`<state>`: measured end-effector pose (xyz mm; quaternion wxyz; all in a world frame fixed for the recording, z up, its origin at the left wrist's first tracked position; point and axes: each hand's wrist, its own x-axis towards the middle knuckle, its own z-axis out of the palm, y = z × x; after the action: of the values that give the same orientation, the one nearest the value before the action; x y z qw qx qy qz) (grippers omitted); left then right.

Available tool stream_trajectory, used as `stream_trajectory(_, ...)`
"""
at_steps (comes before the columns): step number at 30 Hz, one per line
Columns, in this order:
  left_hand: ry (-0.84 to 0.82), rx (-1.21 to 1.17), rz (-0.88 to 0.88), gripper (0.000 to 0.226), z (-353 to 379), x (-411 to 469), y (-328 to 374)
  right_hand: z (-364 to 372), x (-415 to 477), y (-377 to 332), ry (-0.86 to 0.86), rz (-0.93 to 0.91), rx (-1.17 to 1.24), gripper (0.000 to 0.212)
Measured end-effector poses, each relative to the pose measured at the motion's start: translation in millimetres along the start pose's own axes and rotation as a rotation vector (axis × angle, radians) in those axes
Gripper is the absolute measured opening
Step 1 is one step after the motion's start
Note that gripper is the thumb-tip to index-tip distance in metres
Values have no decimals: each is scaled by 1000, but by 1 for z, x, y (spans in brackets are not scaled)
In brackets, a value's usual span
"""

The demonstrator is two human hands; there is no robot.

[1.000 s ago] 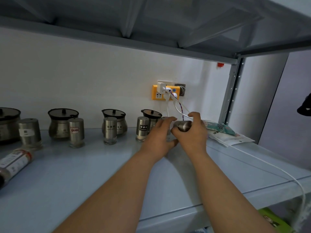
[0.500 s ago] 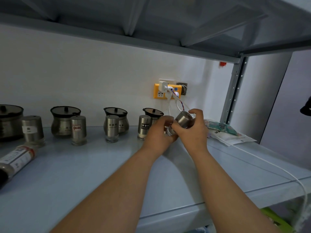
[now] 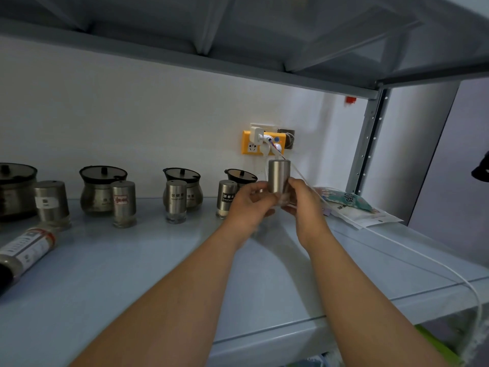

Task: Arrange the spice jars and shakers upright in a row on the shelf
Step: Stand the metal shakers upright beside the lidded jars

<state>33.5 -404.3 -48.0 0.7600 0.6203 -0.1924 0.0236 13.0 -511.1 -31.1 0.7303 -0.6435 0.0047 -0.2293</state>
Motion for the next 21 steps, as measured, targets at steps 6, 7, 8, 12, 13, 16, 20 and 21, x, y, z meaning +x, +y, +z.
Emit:
stream_trajectory(6,-28,-108,-8,30,-7,4,-2,-2,0,2,-167,-26,91,19)
stream_trajectory(7,-30,-106,-2,30,-8,4,-3,-2,-1,2,-180,-42,107,18)
stream_trajectory(8,-36,-101,4,29,-8,4,-3,-2,-2,2,-187,-56,122,17)
stream_trajectory(12,-60,-87,10,25,-5,3,-3,0,-1,2,-166,-87,170,17)
stream_trajectory(13,-41,-94,8,26,-4,3,-3,0,-1,3,-149,-106,163,18)
stream_trajectory(16,64,-94,-2,26,-2,6,-4,3,2,8,-30,-196,14,25)
stream_trajectory(20,110,-126,-13,24,3,9,-3,5,5,15,115,-386,-350,31)
stream_trajectory(21,103,-131,-23,25,5,7,-2,5,6,17,131,-437,-415,32)
